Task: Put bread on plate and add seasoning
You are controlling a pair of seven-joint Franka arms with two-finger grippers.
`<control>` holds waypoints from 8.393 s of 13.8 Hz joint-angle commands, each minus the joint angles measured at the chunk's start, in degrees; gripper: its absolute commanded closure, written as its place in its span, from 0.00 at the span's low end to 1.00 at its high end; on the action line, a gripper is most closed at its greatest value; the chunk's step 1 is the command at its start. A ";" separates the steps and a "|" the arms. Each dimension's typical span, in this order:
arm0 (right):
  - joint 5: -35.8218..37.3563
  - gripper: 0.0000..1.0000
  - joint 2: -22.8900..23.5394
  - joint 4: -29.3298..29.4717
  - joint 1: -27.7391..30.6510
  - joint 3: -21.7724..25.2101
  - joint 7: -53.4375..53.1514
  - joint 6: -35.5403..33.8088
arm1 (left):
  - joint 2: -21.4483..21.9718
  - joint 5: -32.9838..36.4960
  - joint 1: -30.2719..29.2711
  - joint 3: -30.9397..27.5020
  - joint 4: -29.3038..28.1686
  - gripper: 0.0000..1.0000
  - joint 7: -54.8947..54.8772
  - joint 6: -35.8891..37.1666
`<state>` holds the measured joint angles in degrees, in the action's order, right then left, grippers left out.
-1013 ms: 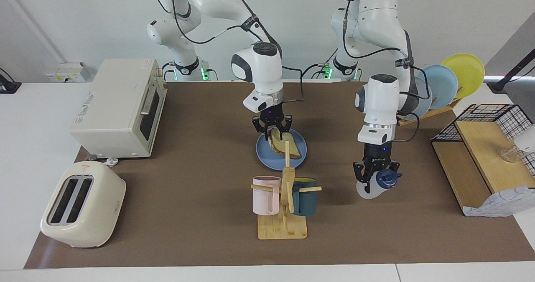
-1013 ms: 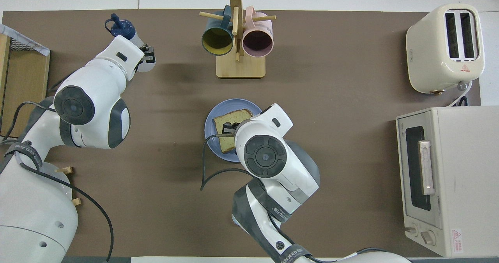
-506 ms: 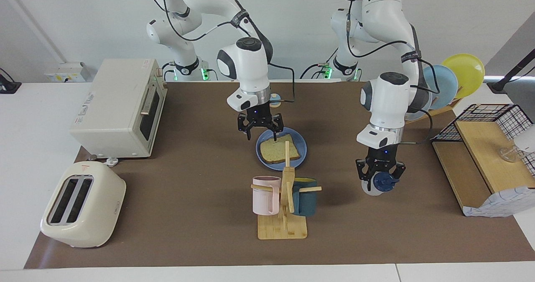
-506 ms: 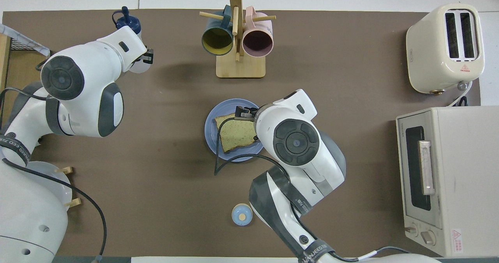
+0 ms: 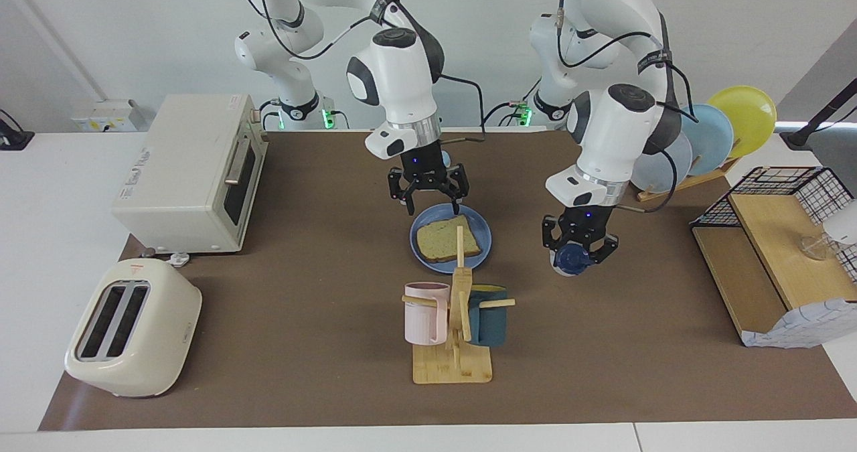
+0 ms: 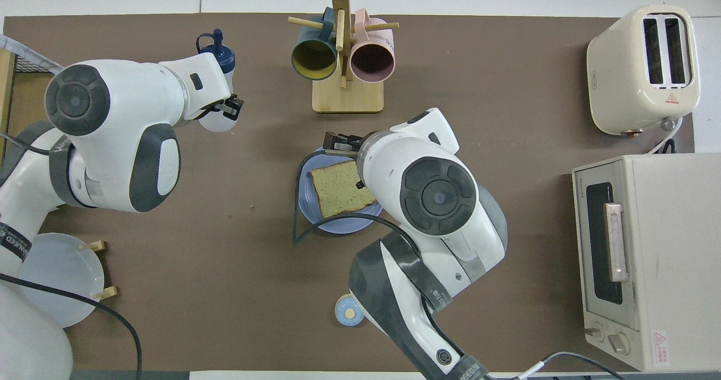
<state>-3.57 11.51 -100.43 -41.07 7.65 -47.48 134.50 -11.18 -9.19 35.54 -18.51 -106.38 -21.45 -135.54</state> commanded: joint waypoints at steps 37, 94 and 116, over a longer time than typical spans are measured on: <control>-12.86 0.56 5.89 24.93 -3.05 -0.79 2.21 -17.17 | 20.58 -13.84 4.45 0.31 -15.09 1.00 -42.27 13.81; -13.04 1.00 6.42 26.07 -3.93 -0.79 1.42 -14.62 | 20.76 -13.84 4.45 0.31 -15.17 1.00 -40.33 13.81; -12.88 0.00 3.78 22.91 5.37 0.26 10.45 -21.35 | 19.97 -13.14 4.53 0.40 -14.13 1.00 -40.07 13.20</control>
<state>-18.37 17.56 -75.07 -38.43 8.18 -41.58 116.90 8.00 -22.30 39.45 -17.79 -119.93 -61.89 -121.08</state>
